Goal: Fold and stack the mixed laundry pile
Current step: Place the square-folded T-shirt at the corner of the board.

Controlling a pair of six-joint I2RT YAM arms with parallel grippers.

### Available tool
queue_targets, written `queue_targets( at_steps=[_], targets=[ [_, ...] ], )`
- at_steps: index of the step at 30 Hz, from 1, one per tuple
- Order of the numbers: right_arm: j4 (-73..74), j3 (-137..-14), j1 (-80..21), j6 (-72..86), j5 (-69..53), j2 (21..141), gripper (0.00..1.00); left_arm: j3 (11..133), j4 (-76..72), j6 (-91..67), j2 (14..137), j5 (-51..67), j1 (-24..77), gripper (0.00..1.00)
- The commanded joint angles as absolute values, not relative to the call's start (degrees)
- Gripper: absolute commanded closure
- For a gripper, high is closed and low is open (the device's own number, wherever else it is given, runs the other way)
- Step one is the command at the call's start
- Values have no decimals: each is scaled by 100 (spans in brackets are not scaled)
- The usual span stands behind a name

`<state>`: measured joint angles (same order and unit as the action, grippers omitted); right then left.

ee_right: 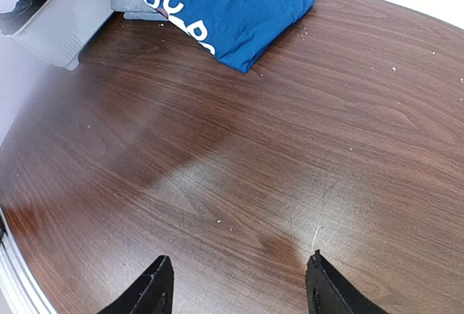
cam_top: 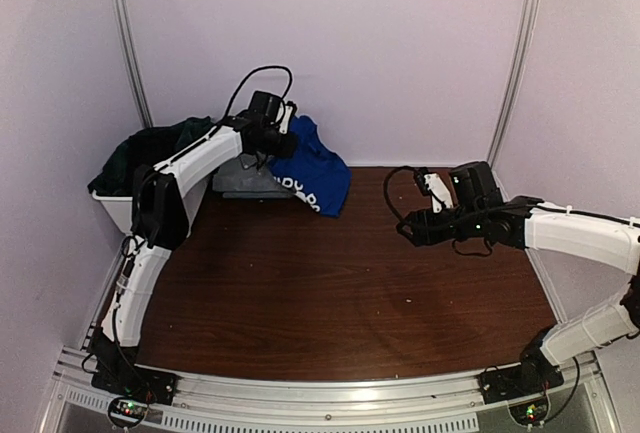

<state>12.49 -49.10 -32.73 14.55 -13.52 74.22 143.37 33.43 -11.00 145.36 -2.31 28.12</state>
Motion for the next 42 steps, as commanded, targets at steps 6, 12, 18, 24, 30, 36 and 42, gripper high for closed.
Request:
queue_targets(
  at_steps=[6, 12, 18, 24, 30, 36, 42],
  targets=[
    [1064, -4884, -3245, 1547, -1469, 7436, 37, 14614, 3137, -837, 13771, -387, 2549, 100],
    [1080, -4904, -3250, 1560, -1465, 7427, 38, 14615, 3154, -824, 13640, -274, 2360, 100],
    [1097, -4960, -3243, 1556, -1478, 7498, 38, 14451, 3206, -819, 13553, -119, 2163, 100],
    [1071, -4999, -3243, 1564, -1507, 7592, 38, 14181, 3201, -801, 13505, -97, 1892, 100],
    [1071, -5092, -3246, 1569, -1555, 7719, 39, 13921, 3198, -677, 13558, -331, 1677, 100],
    [1076, -5111, -3250, 1564, -1581, 7783, 38, 13704, 3101, -577, 13657, -712, 1490, 100],
    [1063, -5127, -3246, 1577, -1616, 7865, 39, 13711, 3014, -559, 13815, -988, 1380, 100]
  ],
)
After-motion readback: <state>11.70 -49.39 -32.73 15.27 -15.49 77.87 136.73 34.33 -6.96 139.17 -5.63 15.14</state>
